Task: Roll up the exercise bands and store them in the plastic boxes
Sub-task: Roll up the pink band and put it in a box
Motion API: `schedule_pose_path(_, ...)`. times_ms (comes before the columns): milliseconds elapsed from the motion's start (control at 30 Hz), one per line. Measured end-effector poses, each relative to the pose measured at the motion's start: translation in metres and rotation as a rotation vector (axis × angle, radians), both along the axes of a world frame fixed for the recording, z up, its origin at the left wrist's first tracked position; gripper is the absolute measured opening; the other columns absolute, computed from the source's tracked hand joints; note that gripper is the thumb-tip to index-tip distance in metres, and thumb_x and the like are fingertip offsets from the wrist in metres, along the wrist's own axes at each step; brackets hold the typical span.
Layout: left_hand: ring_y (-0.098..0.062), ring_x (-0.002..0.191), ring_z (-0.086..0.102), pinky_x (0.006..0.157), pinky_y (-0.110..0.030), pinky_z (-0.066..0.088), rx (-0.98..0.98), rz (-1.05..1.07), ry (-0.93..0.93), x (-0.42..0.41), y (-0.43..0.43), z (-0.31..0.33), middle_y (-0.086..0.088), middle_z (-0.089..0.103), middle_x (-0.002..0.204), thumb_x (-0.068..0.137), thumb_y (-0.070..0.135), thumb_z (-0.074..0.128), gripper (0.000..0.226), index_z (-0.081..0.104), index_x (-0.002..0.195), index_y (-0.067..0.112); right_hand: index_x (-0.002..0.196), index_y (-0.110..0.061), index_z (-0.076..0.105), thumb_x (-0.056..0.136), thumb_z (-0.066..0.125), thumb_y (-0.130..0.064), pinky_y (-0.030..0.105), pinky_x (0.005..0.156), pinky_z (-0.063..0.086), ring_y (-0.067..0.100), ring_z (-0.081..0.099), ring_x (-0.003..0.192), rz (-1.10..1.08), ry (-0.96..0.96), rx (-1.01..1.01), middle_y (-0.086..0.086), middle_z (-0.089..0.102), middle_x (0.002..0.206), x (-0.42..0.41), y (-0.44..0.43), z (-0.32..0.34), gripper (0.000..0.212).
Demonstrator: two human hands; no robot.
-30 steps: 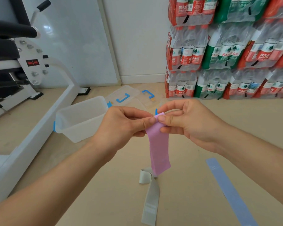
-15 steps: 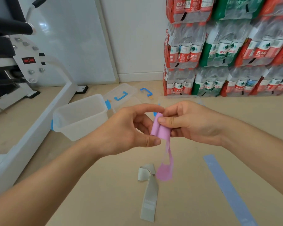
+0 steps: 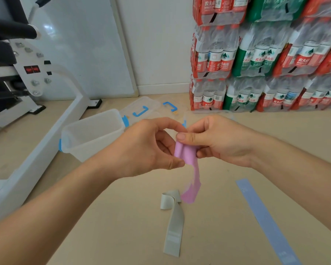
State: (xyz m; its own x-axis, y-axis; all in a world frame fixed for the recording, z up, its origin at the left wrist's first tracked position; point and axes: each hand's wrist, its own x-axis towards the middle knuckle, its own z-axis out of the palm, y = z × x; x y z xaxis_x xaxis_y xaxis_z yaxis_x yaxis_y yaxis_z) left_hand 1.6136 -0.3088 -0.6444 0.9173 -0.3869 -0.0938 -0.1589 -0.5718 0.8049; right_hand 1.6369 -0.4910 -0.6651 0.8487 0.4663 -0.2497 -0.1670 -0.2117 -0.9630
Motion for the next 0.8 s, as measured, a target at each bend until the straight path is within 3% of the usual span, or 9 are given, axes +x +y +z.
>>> schedule_pose_path(100,-0.017,0.073,0.069,0.076,-0.034,0.057,-0.204,0.055,0.115,0.0,0.002,-0.002,-0.006,0.075,0.082,0.068,0.014,0.08,0.052,0.06,0.115,0.027,0.083,-0.005,0.074,0.085,0.064,-0.022,0.017,0.058,0.048,0.012,0.057,0.065,-0.079,-0.012,0.136,0.006,0.066,0.068,-0.001,0.002,-0.002,0.019)
schedule_pose_path(200,-0.018,0.071,0.069,0.067,-0.025,0.056,-0.359,0.154,0.161,0.0,0.001,-0.003,-0.012,0.076,0.083,0.072,0.025,0.071,0.035,0.066,0.107,0.018,0.084,-0.009,0.073,0.083,0.065,-0.019,0.016,0.056,0.051,0.01,0.06,0.067,-0.159,0.02,0.26,0.003,0.068,0.073,-0.002,0.005,-0.004,0.013)
schedule_pose_path(300,-0.018,0.074,0.07,0.066,-0.025,0.056,-0.385,0.256,0.115,0.004,0.001,-0.007,-0.013,0.076,0.083,0.075,0.019,0.073,0.022,0.072,0.095,0.01,0.089,-0.009,0.074,0.084,0.066,-0.019,0.018,0.056,0.051,0.008,0.06,0.069,-0.166,0.016,0.246,0.001,0.068,0.079,-0.002,0.005,0.0,0.013)
schedule_pose_path(467,-0.033,0.083,0.071,0.081,-0.043,0.057,-0.374,0.341,0.027,0.006,0.003,-0.009,-0.017,0.075,0.084,0.07,0.007,0.079,0.017,0.074,0.086,0.005,0.106,0.001,0.067,0.084,0.066,-0.007,0.019,0.05,0.05,0.01,0.06,0.06,-0.178,0.04,0.204,0.009,0.066,0.082,-0.001,0.002,0.005,0.023)
schedule_pose_path(700,-0.018,0.072,0.068,0.073,-0.031,0.055,-0.358,0.347,-0.004,0.007,0.003,-0.011,-0.011,0.074,0.079,0.065,0.002,0.081,0.019,0.073,0.081,0.008,0.095,-0.002,0.073,0.083,0.068,-0.012,0.02,0.052,0.052,0.011,0.062,0.06,-0.174,0.021,0.214,0.005,0.07,0.075,-0.002,0.002,0.007,0.017)
schedule_pose_path(800,-0.019,0.074,0.065,0.077,-0.037,0.052,-0.363,0.322,0.009,0.007,0.003,-0.012,-0.016,0.073,0.084,0.066,0.01,0.081,0.019,0.072,0.083,0.008,0.092,-0.008,0.074,0.082,0.069,-0.012,0.02,0.054,0.048,0.009,0.062,0.065,-0.173,-0.036,0.14,0.002,0.071,0.076,-0.003,0.001,0.007,0.012)
